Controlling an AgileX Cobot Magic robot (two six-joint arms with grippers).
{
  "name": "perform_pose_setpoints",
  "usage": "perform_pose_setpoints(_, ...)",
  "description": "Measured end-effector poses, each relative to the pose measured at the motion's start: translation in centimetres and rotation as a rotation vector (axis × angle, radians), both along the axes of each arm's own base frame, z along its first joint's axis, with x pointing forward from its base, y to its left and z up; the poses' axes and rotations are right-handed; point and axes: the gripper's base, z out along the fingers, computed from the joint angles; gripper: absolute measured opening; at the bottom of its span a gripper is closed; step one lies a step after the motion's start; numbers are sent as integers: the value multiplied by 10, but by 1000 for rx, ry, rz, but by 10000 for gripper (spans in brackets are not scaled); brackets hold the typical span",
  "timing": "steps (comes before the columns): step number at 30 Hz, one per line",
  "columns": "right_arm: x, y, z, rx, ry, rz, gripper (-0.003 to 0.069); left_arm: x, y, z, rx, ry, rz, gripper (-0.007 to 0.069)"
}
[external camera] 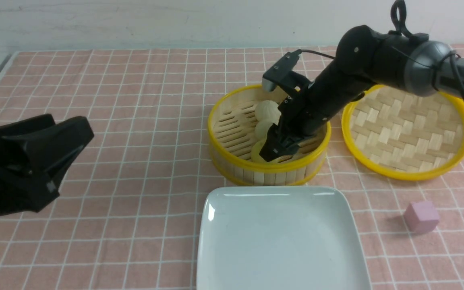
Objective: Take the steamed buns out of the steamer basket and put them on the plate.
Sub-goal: Use the right arm to grab the steamed stuffed bun that is closest to it, then use the right arm to put the steamed stuffed bun into the plate
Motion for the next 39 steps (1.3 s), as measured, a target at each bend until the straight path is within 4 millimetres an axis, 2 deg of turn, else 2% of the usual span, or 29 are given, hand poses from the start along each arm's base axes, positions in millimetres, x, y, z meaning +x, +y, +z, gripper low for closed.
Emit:
perform_pose_setpoints(1, 0, 0, 1, 3, -2, 0, 271, 0, 0, 0, 0, 0, 0, 437)
perform_pose_setpoints(4, 0, 2, 9, 9, 5, 21, 55, 0, 0, 0, 0, 0, 0, 437)
perform_pose_setpoints(6, 1, 3, 16, 14, 3, 36, 17, 0, 0, 0, 0, 0, 0, 437)
perform_pose_setpoints(9, 0, 4, 39, 29, -24, 63, 15, 0, 0, 0, 2, -1, 0, 437)
perform_pose_setpoints(12, -6, 3, 78, 54, -90, 91, 15, 0, 0, 0, 15, -7, -2, 437)
perform_pose_setpoints(13, -7, 2, 85, 57, -95, 95, 15, 0, 0, 0, 16, -8, -2, 437)
perform_pose_setpoints(14, -15, 0, 109, 69, -122, 100, 15, 0, 0, 0, 18, -9, -3, 437)
perform_pose_setpoints(15, -21, -2, 123, 75, -134, 101, 15, 0, 0, 0, 18, -9, -3, 437)
perform_pose_setpoints(16, -22, -3, 125, 77, -136, 101, 15, 0, 0, 0, 18, -9, -3, 437)
perform_pose_setpoints(17, -34, -8, 147, 79, -150, 99, 15, 0, 0, 0, 20, -10, -3, 437)
perform_pose_setpoints(19, -42, -11, 158, 75, -146, 98, 15, 0, 0, 0, 20, -10, -3, 437)
perform_pose_setpoints(20, -51, -16, 170, 69, -137, 87, 15, 0, 0, 0, 20, -10, -2, 437)
perform_pose_setpoints(23, -60, -20, 182, 73, -131, 57, 15, 0, 0, 0, 35, -18, -1, 437)
perform_pose_setpoints(26, -64, -24, 183, 55, -118, 28, 15, 0, 0, 0, 52, -26, -2, 437)
perform_pose_setpoints(29, -66, -28, 169, 9, -64, -13, 15, 0, 1, 0, 61, -30, -1, 437)
perform_pose_setpoints(31, -69, -30, 153, -16, -7, -31, 15, 0, 1, 0, 62, -31, -1, 437)
perform_pose_setpoints(34, -80, -34, 119, -57, 122, -35, 15, 0, 1, 0, 64, -32, -1, 437)
perform_pose_setpoints(35, -81, -35, 116, -60, 130, -34, 15, 0, 1, 0, 64, -32, -1, 437)
perform_pose_setpoints(39, -97, -39, 66, -109, 265, 5, 15, 0, 1, 0, 64, -32, 1, 437)
